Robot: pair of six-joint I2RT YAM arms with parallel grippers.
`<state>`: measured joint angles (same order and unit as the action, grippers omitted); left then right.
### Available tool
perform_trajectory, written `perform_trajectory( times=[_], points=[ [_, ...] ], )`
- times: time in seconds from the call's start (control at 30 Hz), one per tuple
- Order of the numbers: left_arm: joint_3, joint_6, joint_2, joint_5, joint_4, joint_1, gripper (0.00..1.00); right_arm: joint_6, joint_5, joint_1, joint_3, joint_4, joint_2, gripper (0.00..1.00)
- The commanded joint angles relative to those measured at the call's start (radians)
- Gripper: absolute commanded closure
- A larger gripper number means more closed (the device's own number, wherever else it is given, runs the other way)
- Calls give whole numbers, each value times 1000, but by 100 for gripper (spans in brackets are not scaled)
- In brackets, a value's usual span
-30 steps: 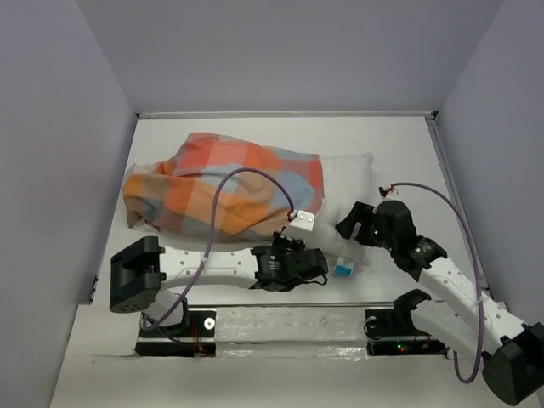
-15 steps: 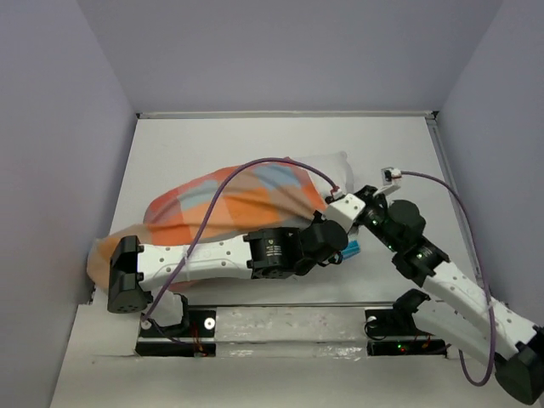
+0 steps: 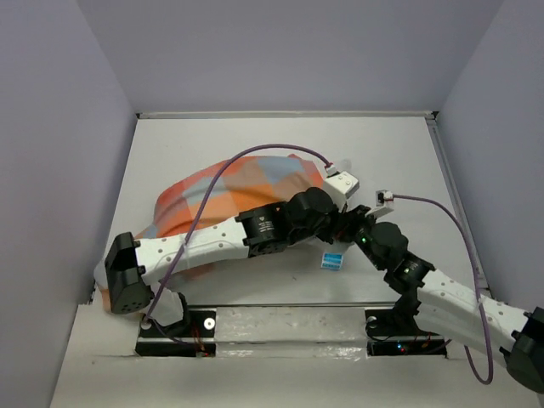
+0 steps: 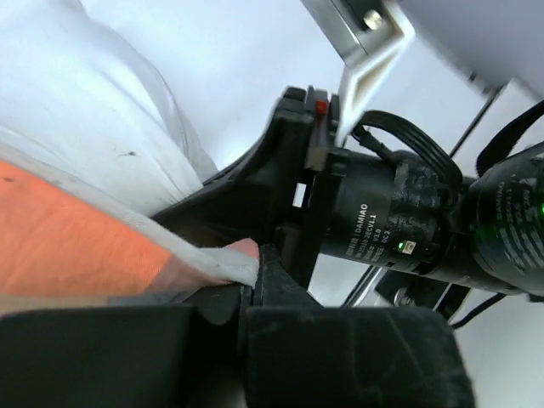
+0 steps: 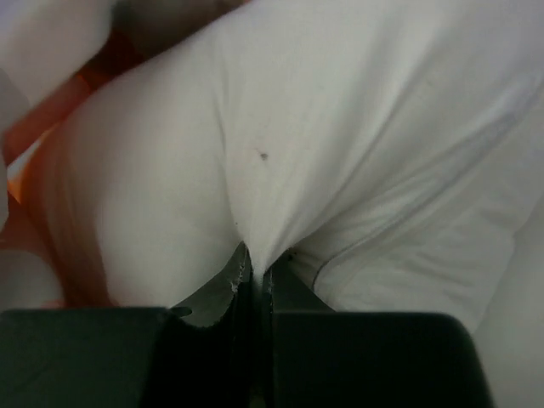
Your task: Put the pillow into the pillowcase
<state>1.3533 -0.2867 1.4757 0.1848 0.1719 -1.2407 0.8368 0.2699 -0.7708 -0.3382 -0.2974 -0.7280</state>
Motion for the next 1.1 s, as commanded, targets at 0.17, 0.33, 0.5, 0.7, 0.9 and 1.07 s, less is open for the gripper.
perform_trajectory(
  times=[0.17,0.33,0.5,0.7,0.9,1.07],
  points=[
    [11,-23,-92,-47,-175,-71,1,5,54,-91,-15,161,19,100],
    [12,-66,-276,-15,-71,78,1,-15,29,-91,5,179,9,100],
    [121,-37,-203,168,169,171,5,-71,-27,-91,-8,168,-27,100],
    [100,0,-28,418,302,254,14,-131,-24,-91,-41,228,-13,100],
    [99,52,101,409,239,322,19,-195,-24,-101,-84,274,-30,100],
    [136,60,189,456,264,336,44,-203,-38,-101,-75,273,-27,100]
  ],
)
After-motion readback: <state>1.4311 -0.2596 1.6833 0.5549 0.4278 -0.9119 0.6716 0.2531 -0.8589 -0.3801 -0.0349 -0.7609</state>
